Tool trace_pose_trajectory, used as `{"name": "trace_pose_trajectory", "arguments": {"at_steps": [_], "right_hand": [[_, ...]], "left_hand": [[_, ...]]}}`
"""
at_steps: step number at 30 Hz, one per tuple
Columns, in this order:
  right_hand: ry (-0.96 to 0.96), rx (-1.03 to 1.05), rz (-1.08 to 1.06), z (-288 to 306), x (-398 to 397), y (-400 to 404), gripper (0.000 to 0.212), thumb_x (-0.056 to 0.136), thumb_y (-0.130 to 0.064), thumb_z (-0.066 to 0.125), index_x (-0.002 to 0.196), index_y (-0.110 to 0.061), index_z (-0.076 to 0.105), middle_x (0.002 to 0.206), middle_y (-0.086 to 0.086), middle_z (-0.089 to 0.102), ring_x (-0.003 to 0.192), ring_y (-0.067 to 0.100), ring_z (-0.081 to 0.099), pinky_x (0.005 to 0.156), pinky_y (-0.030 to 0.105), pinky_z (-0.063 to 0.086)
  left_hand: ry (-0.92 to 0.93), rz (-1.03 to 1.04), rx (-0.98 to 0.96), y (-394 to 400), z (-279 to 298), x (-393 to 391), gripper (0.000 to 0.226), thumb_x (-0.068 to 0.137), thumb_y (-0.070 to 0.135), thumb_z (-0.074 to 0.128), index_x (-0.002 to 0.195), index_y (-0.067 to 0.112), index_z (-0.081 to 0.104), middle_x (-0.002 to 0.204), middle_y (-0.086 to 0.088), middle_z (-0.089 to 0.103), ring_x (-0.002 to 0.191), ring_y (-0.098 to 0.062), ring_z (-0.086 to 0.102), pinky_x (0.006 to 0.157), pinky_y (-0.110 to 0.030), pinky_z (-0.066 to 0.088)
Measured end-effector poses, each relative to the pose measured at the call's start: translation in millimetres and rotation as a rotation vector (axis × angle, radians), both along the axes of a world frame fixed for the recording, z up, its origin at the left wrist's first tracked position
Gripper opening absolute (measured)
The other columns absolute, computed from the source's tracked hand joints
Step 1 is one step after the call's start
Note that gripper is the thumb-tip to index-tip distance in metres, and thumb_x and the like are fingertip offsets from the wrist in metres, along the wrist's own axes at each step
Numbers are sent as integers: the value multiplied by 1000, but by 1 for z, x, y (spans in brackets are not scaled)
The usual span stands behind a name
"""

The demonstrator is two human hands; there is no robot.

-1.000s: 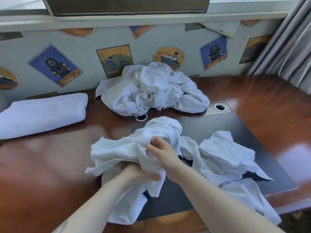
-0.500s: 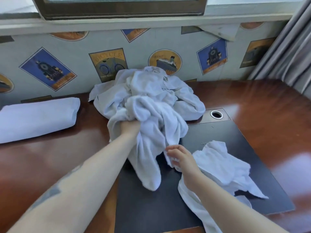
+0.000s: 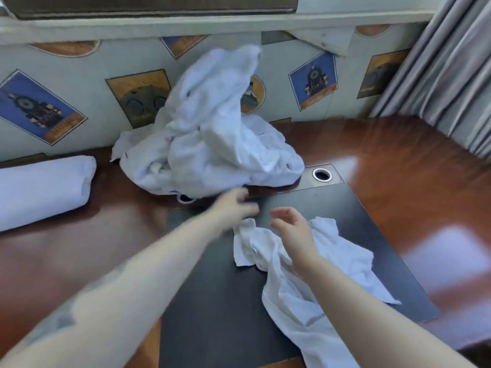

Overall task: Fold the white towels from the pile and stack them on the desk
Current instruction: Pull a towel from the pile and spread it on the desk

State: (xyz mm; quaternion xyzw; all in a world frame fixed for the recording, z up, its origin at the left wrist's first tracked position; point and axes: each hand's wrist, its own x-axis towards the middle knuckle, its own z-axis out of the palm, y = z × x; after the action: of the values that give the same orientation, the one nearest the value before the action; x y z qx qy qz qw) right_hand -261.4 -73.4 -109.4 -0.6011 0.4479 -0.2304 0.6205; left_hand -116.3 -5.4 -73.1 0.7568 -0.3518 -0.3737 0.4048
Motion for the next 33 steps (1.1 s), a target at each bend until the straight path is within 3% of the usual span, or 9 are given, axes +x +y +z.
{"name": "trace_pose_trajectory", "arguments": {"at_steps": [3,5,8,11,16,22,25,28,33], "right_hand": [[903,-268,420,-22,-48,-19,77,67,-35,77,136,-40,41,130,-11,50,130,18,41,102,37,38],[1174,-285,543,-37,-79,-14,73,75,-37,68,139,-45,32,134,-9,44,128,20,39,100,44,35],[900,-327,198,-47,-93,-5,18,94,-29,46,111,-26,51,101,-4,58,93,20,51,82,39,42],[409,-32,53,-32,-76,1,23,98,-34,49,105,-14,55,89,-1,61,85,18,57,72,34,46],[10,101,-228,7,-56,1,15,96,-29,55,96,-17,65,90,4,68,83,20,64,73,34,50],[-131,127,-451,36,-58,-11,19,97,-31,54,106,-17,62,106,7,69,102,32,66,94,47,52],[-192,177,-426,38,-54,-5,16,97,-31,55,107,-20,62,110,6,69,102,30,67,92,48,54],[-248,283,-273,35,-49,6,22,98,-30,57,117,-20,62,109,5,70,95,23,68,73,35,55],[-356,611,-120,38,-39,21,38,101,-36,48,120,-5,60,110,11,69,105,23,65,90,39,51]], "left_hand": [[-102,-235,320,20,-57,-52,42,89,19,62,130,24,52,115,0,55,104,-22,57,92,-30,47],[-46,-339,402,30,-76,-74,43,86,22,64,127,28,49,119,1,52,103,-17,52,98,-35,48],[93,-287,415,43,-92,-89,96,77,35,75,152,22,16,141,3,41,118,-18,50,93,-32,50],[372,-57,366,49,-88,-98,113,60,51,82,143,23,10,125,6,50,106,-12,55,74,-25,52],[352,43,342,60,-90,-105,30,86,36,63,100,10,60,93,-5,68,84,-20,65,66,-27,51],[490,474,-344,1,34,-11,7,96,10,55,92,7,60,75,-5,61,66,-18,61,53,-21,49],[498,419,-640,-18,115,34,13,99,19,56,108,10,56,98,-9,67,86,-22,67,77,-33,57],[244,305,-520,-14,130,39,41,94,33,64,128,15,50,115,2,62,104,-16,61,86,-28,51],[51,16,-75,43,26,-24,64,73,17,85,128,21,52,127,4,58,110,-7,58,81,-16,48]]}}
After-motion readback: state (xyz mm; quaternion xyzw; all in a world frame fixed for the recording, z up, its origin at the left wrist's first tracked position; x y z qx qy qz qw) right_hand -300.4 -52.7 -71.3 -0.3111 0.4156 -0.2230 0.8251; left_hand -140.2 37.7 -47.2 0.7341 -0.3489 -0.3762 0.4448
